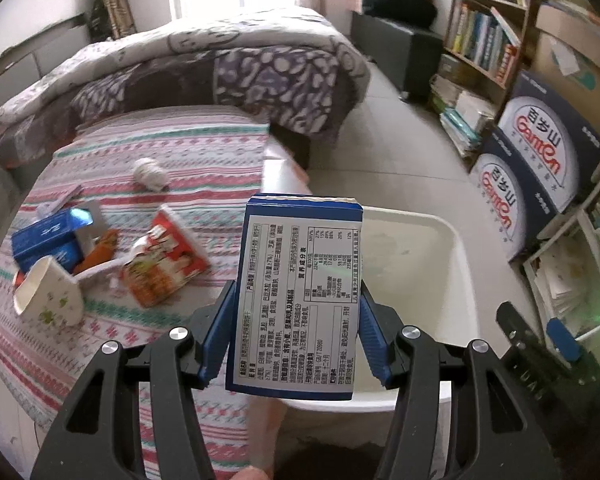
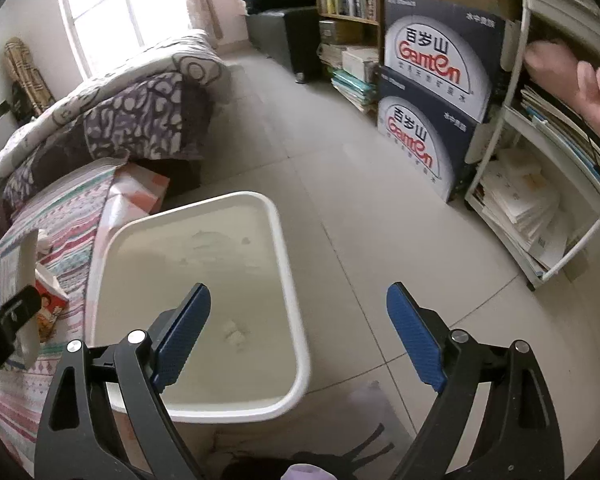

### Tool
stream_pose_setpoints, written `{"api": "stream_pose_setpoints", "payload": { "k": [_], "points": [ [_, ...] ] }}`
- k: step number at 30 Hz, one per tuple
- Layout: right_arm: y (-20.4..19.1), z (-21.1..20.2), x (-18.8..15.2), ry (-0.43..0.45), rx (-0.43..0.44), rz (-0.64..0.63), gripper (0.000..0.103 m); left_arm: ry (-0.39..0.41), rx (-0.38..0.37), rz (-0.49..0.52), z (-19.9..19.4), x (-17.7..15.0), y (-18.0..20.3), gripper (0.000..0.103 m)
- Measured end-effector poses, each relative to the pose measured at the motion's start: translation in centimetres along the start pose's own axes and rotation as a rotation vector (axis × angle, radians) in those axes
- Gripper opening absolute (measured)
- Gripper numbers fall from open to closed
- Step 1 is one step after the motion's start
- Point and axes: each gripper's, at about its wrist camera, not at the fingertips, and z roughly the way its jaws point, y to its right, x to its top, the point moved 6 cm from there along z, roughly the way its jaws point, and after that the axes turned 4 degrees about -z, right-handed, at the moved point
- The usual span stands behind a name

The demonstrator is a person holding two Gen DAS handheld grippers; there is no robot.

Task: Collect trash
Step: 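Open the left tool over the white bin to drop the blue box, then grasp the white paper cup by its rim with the left tool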

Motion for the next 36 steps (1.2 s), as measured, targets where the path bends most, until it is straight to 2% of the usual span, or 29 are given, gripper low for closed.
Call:
{"api": "stream_pose_setpoints", "payload": {
  "k": [7,14,20,27,30,33,36],
  "points": [
    [1.0,-0.2,0.4,0.019,-0.015,0.026,0.090,-0.006,-0.018,-0.006,0.2,0.3,0.7,0.076],
    [-0.1,-0.6,0.1,0.024,0.008,0.019,0.096,0.000,0.031,-0.039,0.0,-0.5,-1.5,0.081],
    [-2.3,-0.3,-0.9,-0.007,0.043,-0.008,0.096,0.011,0.185,-0.082,0.5,-2.7,-7.1,0.083],
    [-5.8,-0.3,-2.2,-0.035,0.071,-0.087,0.096,0.001,0.375,-0.214,1.4,-5.4,-16.3,0.083],
    [-7.2,-0.6,-2.5,-0.035,0.080,-0.123,0.096,-0.006,0.417,-0.224,1.4,-6.1,-19.2,0.083],
    [-8.4,-0.7,-2.5,-0.037,0.089,-0.147,0.096,-0.004,0.442,-0.194,1.3,-6.2,-22.4,0.083],
    [-9.5,-0.6,-2.7,-0.048,0.101,-0.160,0.096,-0.012,0.424,-0.147,1.8,-5.7,-24.7,0.086]
  ]
}}
